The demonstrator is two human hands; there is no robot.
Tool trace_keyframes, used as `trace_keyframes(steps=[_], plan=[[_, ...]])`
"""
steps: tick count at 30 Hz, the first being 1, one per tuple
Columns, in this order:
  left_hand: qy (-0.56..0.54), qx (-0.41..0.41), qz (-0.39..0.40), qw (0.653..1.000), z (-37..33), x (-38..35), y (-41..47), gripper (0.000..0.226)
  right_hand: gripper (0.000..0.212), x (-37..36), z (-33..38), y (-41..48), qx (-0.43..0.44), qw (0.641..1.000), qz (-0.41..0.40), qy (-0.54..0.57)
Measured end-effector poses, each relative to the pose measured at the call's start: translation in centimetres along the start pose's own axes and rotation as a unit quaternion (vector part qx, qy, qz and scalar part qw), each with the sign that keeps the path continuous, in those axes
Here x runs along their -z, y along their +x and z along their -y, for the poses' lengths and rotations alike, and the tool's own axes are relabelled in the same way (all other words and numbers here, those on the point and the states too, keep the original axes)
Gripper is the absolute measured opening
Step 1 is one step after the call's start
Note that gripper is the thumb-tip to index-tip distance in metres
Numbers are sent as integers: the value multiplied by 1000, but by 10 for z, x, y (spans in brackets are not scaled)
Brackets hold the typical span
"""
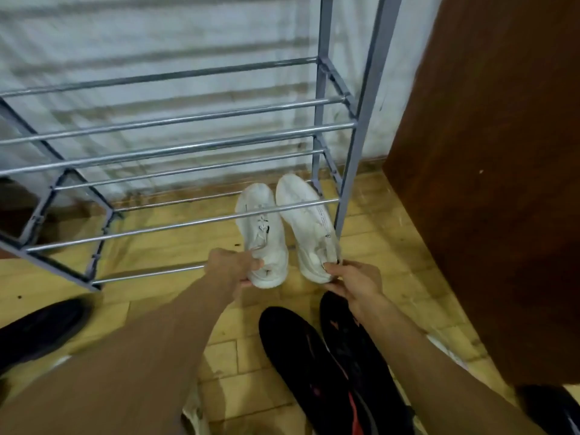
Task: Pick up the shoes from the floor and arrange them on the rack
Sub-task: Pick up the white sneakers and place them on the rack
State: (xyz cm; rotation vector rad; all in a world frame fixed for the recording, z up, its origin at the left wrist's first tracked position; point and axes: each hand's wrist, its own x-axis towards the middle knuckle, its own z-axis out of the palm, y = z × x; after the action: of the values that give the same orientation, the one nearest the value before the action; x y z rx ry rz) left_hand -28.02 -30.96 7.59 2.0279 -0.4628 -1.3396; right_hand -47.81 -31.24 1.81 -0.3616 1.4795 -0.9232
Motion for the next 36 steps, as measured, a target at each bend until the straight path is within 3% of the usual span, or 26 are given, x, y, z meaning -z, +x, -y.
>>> trace_keyframes(steps=[6, 9, 13, 17, 19, 23, 29, 31, 33, 36], plan=[[26, -27, -19, 999, -13, -8, 69, 27, 11, -39, 3, 50, 8, 1000, -16, 1], [26, -24, -6, 999, -16, -14, 95, 25, 13, -50, -2, 70, 32, 999, -20, 9], [63, -13, -21, 998, -5, -26, 116, 37, 35, -57, -19, 91, 67, 997, -36, -24], [112, -17, -24, 993, 2, -30, 113, 43, 25, -53, -29, 100, 82, 990, -31, -115], [113, -15, -10, 993, -3, -30, 104, 45, 25, -47, -24, 92, 78, 987, -24, -137], [99, -7, 6, 995, -12, -31, 65, 58, 62, -26, -12, 58, 30, 985, -24, -171], [161, -64, 71, 982, -6, -37, -23, 60, 55, 31, 18, -21, 19, 978, -8, -206], [196, -89, 78, 973, -1, -36, -58, 50, 61, 54, 28, -51, 36, 978, -10, -205], [243, -112, 98, 959, 6, -33, -92, 23, 66, 77, 35, -80, 54, 974, -11, -220], [372, -186, 148, 897, 17, -28, -136, 21, 69, 109, 39, -118, 75, 957, -16, -281]])
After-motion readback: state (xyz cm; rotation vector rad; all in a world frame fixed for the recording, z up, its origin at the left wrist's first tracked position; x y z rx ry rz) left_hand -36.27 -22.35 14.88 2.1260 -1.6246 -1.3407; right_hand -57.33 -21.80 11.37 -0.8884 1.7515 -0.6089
